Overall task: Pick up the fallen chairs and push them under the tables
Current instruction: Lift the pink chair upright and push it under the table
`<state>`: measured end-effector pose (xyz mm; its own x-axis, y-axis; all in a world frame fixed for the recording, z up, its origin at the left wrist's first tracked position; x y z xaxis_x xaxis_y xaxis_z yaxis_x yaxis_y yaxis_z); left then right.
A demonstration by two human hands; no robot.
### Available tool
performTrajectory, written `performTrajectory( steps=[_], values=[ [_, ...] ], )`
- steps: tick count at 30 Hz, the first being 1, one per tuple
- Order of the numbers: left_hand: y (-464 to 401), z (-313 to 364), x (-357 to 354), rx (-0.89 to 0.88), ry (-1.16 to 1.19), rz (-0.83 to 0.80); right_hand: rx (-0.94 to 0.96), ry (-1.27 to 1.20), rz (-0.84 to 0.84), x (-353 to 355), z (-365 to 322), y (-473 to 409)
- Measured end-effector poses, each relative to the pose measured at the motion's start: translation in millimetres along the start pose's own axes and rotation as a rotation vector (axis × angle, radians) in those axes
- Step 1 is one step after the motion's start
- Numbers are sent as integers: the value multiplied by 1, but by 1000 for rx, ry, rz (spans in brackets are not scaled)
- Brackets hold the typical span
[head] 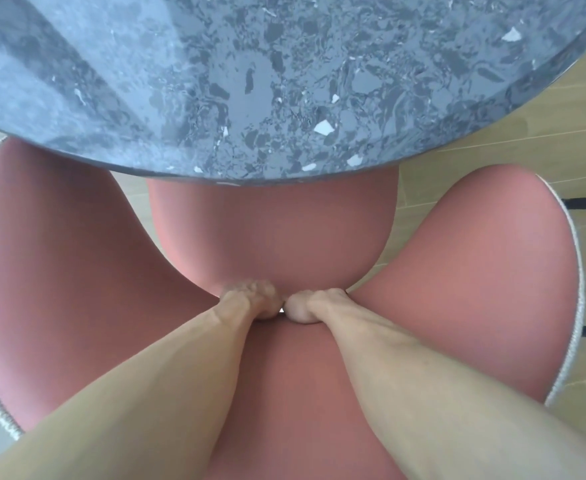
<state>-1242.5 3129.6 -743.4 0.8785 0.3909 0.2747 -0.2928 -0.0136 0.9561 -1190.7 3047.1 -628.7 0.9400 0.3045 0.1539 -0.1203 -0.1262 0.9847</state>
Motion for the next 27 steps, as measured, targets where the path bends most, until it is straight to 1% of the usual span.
performTrajectory(
  steps=[2, 4, 9, 16, 19, 27],
  values=[
    [0, 3, -5, -6, 29, 11, -34, -21, 9, -2, 1, 3],
    [1, 7, -12, -11, 52, 32, -28, -18, 10, -4, 3, 9],
    [0, 21, -24, -17, 52, 60, -47, -28, 8, -2, 12, 19],
    [4, 25, -23, -6, 80, 17, -49, -56, -1, -4, 15, 23],
    [5, 25, -25, -6, 56, 8, -24, -74, 6, -10, 16, 17],
    [-1, 24, -45, 9, 37, 39, -36, -57, -8, -24, 19, 7]
  ],
)
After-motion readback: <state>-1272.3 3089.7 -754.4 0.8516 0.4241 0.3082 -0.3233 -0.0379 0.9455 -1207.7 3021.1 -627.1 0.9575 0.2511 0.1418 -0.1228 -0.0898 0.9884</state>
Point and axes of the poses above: each hand's wrist, its own y-axis away from the middle knuckle, its own x-axis out of the back of the hand, z = x × y, the point moved 2 cm from there along -y, towards the middle knuckle, and after that the axes turned 2 degrees about -x, right-handed, at the moved point
